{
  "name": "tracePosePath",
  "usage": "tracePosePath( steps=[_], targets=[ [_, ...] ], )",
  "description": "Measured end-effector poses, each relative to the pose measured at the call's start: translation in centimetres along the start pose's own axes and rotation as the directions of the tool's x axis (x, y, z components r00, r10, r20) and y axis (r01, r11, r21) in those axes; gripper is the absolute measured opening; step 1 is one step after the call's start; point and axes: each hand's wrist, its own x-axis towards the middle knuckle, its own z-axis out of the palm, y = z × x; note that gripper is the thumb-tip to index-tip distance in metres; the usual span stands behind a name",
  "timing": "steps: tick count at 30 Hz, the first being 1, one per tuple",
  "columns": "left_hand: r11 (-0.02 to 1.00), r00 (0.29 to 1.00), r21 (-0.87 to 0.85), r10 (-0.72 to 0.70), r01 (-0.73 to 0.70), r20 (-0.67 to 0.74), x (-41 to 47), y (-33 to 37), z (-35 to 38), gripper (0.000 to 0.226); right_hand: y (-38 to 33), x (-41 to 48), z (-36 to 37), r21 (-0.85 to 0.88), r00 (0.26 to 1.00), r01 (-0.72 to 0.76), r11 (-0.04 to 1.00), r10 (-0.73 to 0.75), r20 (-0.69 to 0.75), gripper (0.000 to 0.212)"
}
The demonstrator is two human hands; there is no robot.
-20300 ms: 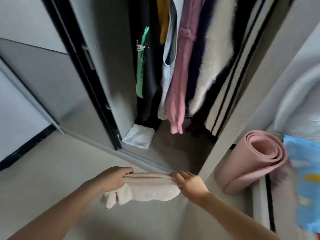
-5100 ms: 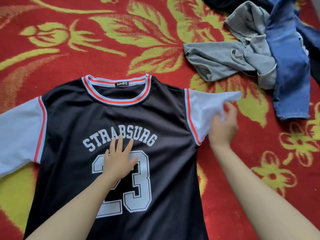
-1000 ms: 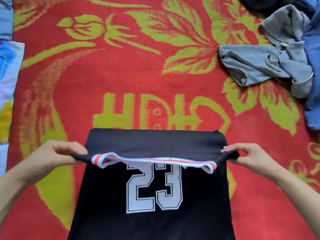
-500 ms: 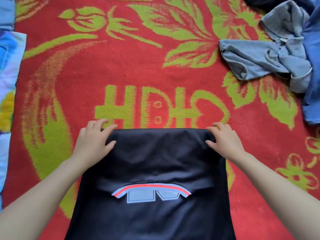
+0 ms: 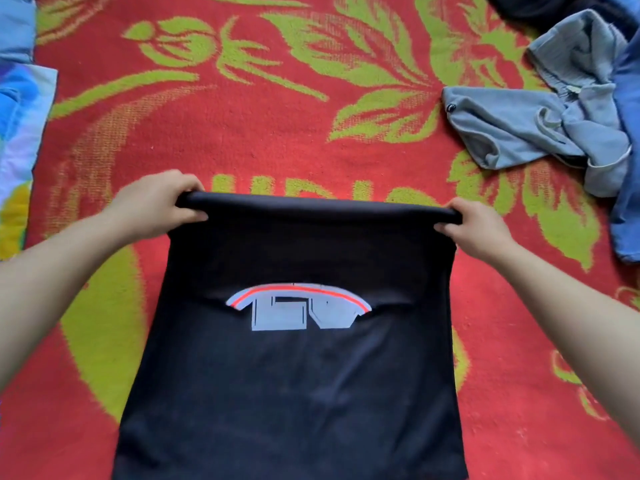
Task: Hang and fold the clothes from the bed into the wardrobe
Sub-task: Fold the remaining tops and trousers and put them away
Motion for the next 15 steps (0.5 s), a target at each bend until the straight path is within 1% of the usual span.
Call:
tracePosePath(
  steps=[2,5,7,8,10,11,12,13,14,15],
  targets=[
    [1.0,0.999,0.001,0.03,-0.03,-0.024,0.3,0.6,-0.7,0.023,-0.5,0.4,-0.6,0.038,0.999,0.01,0.999,-0.009,-0.034,0.013],
    [0.996,0.996,0.02,0.082,-0.081,-0.03,-0.9,0.6,-0.8,0.024,-0.1,-0.5,-0.3,0.078,0.999,0.036,0.996,-0.033,-0.03,0.011],
    [0.991,0.99,-0.012,0.133,-0.134,-0.046,-3.0,0.4,-0.5,0.025,0.7,-2.1,0.1,0.13,0.993,0.105,0.986,-0.096,-0.074,0.01],
    [0.984,0.983,-0.037,0.174,-0.176,-0.063,-4.2,0.2,-0.3,0.027,1.3,-3.1,0.3,0.138,0.978,0.181,0.974,-0.163,-0.13,0.009],
    [0.955,0.959,-0.088,0.279,-0.283,-0.057,-7.1,0.0,0.3,0.027,2.5,-5.6,0.9,0.12,0.925,0.34,0.933,-0.309,-0.22,0.015],
    [0.937,0.941,-0.084,0.335,-0.338,-0.046,-8.6,-0.2,0.8,0.025,3.3,-7.0,1.4,0.083,0.891,0.414,0.906,-0.384,-0.243,0.018],
    [0.923,0.925,-0.055,0.38,-0.38,-0.026,-10.1,-0.5,1.6,0.027,4.1,-8.5,2.2,0.019,0.852,0.483,0.876,-0.464,-0.243,0.02],
    [0.911,0.911,-0.005,0.412,-0.412,0.009,-11.6,-0.8,2.6,0.037,4.9,-9.9,3.0,-0.062,0.81,0.544,0.837,-0.543,-0.221,0.022],
    [0.899,0.9,0.043,0.432,-0.435,0.063,-13.1,-1.0,3.9,0.051,5.7,-11.3,3.9,-0.139,0.769,0.596,0.791,-0.612,-0.182,0.024],
    [0.892,0.892,0.083,0.433,-0.445,0.13,-14.5,-1.2,5.3,0.065,6.3,-12.5,4.9,-0.203,0.745,0.628,0.751,-0.656,-0.12,0.029]
  ],
)
